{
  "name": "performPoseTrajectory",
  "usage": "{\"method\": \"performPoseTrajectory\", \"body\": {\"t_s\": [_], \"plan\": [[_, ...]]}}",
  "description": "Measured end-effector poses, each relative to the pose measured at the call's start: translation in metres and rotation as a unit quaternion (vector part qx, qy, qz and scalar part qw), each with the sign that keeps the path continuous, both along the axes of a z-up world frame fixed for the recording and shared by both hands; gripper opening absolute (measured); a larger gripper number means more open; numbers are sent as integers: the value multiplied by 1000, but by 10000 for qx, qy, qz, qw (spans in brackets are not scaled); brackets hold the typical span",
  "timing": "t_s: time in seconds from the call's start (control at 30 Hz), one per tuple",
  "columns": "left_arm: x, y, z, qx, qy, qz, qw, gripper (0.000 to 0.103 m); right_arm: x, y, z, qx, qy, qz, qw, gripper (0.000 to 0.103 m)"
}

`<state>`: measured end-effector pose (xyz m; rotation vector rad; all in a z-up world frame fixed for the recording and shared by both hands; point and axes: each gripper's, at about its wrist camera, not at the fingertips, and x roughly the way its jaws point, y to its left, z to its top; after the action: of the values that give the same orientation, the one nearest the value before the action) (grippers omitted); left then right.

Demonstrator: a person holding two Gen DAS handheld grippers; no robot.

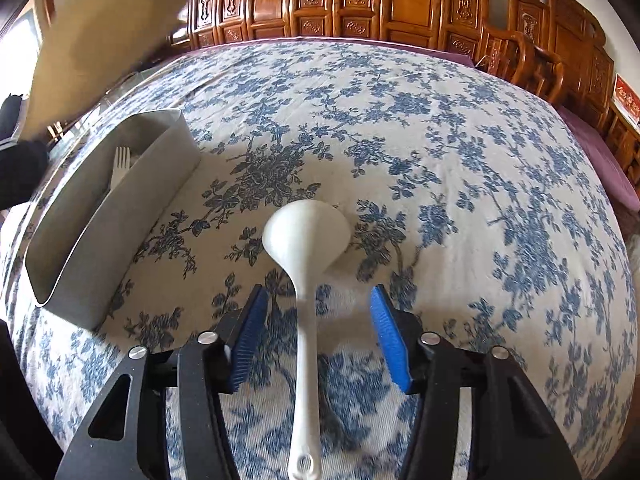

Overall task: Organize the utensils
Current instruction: 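Grasp the other white spoon by its handle with the right gripper while the left holds its spoon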

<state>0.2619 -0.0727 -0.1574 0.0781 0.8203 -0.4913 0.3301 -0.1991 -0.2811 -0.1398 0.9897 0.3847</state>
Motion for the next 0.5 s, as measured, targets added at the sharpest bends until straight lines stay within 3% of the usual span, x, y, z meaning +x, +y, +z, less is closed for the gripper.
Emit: {"method": "performPoseTrajectory", "body": {"t_s": [0.17, 0.27, 0.3, 0.5], "plan": [[0, 8, 5, -21, -40, 94, 9999, 3, 8, 8, -5, -66, 47, 5, 10000, 40], [-1, 13, 7, 31, -100, 191, 9998, 3, 8, 13, -6, -262, -28, 65, 9996, 26], [-2, 15, 8, 67, -128, 233, 9996, 3, 7, 12, -5, -256, -21, 77, 9996, 15], [-10, 27, 14, 145, -206, 440, 9987, 3, -1, 0, -2, -44, 152, -91, 9998, 12]]}}
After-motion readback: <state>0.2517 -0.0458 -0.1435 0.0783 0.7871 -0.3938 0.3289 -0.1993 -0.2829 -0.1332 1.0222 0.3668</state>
